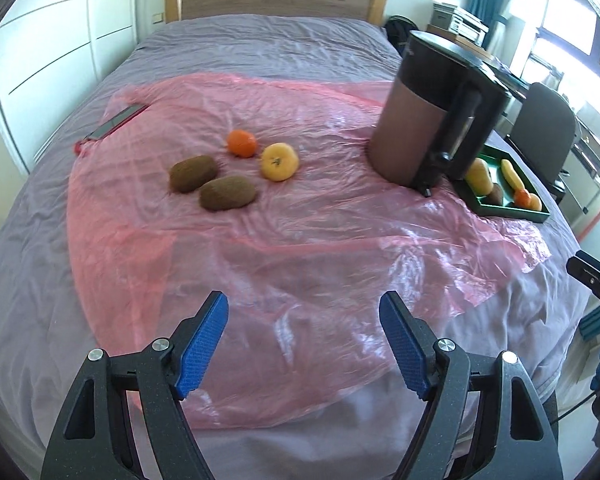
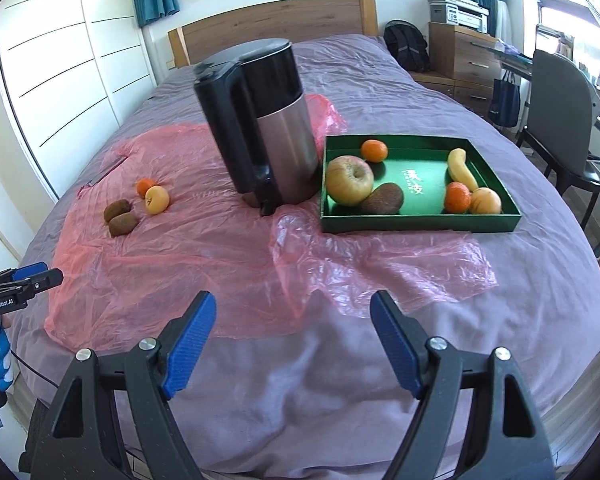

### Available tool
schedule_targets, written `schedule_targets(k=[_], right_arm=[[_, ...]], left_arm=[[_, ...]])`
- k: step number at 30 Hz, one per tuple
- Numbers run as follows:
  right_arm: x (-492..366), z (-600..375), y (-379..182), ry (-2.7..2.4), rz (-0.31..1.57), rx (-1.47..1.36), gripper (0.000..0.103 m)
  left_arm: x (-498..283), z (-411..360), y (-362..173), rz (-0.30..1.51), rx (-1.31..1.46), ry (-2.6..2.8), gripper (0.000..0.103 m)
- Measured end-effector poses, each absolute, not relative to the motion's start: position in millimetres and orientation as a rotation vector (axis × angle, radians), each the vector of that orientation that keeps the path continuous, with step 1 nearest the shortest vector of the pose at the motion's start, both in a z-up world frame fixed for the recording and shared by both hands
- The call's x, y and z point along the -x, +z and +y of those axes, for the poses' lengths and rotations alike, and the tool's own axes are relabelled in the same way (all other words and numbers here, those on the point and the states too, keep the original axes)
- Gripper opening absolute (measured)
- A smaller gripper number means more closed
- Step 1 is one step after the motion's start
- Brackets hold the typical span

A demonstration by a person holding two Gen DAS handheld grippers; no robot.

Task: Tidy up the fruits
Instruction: 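Move both open tools back over the remaining fruit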

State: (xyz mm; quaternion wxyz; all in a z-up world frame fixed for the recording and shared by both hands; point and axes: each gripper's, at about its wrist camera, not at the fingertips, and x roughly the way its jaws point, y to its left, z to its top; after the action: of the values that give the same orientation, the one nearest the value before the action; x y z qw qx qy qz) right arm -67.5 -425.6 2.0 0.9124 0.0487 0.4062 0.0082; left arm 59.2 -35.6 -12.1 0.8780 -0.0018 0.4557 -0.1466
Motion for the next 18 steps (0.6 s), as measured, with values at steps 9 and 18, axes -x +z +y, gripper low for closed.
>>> schedule_targets(k=[9,18], right_arm=[[68,-395,-5,0.071,0.867,-0.063,0.103],[62,-359,-22,0.154,0.917,-0.024,0.103]], left_arm=[[-61,13,-19,0.938,0.084,-0.205,0.073],[-65,67,-28,0.924,0.129,-0.057,0.073]])
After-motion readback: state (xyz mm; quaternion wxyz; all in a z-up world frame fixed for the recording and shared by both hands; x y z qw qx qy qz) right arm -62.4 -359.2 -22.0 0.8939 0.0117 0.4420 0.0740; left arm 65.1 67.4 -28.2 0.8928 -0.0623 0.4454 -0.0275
